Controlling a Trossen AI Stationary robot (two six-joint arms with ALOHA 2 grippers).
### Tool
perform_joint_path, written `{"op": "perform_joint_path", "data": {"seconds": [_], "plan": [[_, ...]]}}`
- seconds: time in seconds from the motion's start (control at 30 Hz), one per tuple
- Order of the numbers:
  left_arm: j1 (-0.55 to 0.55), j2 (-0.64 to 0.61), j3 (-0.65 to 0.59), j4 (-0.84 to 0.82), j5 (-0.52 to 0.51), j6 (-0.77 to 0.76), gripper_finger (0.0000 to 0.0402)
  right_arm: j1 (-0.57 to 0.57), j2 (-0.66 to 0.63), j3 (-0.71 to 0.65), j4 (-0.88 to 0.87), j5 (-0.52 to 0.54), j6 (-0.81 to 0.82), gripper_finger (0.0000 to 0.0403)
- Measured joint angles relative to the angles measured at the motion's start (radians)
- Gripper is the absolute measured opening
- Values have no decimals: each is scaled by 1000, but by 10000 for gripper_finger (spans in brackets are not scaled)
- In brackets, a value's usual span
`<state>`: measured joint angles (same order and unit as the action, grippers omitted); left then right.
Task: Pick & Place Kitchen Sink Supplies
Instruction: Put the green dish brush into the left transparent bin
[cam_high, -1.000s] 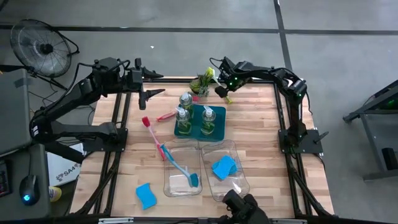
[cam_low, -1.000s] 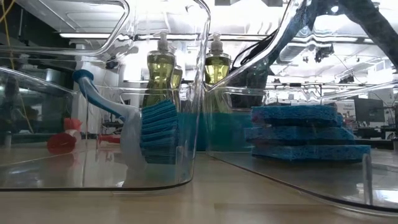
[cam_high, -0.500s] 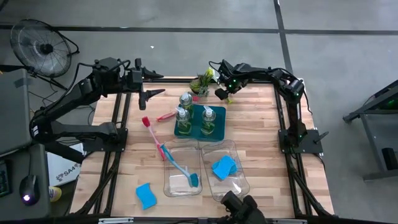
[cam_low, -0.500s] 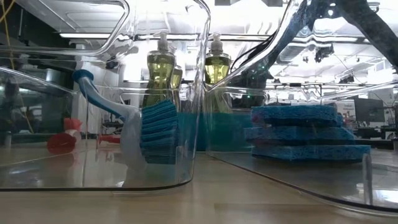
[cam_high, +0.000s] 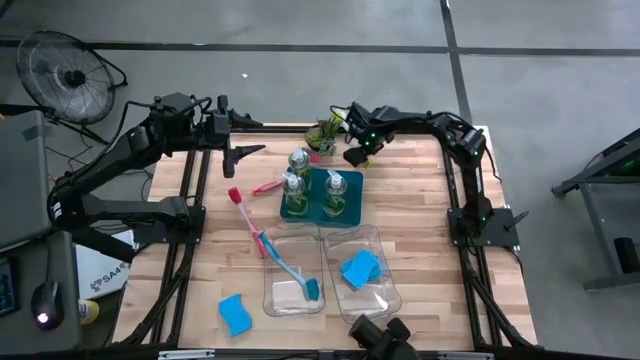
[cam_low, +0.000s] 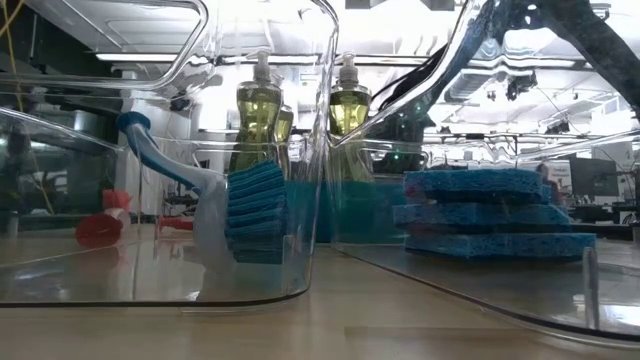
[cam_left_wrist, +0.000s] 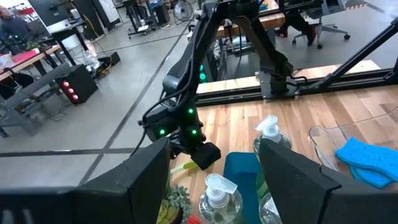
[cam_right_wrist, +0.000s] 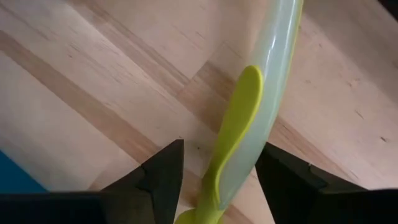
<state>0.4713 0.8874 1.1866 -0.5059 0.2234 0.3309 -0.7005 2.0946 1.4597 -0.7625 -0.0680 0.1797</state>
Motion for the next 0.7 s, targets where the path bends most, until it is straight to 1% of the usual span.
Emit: {"op": "perform_joint_path", "data": {"seconds": [0.13,0.27,0.37,0.6,0.63,0.7], "plan": [[0,0,0,0,0,0,243,11,2,0,0,54,8,188],[0,0,0,0,1,0,243,8,3,0,-5,72,46,177],[0,0,0,0,0,0,243,8,4,0,-4,78,58,155],[0,0,0,-16,1,0,243,6,4,0,-4,83,60,82],[0,0,0,-22,1,0,243,6,4,0,-4,82,60,75],[0,0,0,-25,1,0,243,6,4,0,-4,82,59,74]]}}
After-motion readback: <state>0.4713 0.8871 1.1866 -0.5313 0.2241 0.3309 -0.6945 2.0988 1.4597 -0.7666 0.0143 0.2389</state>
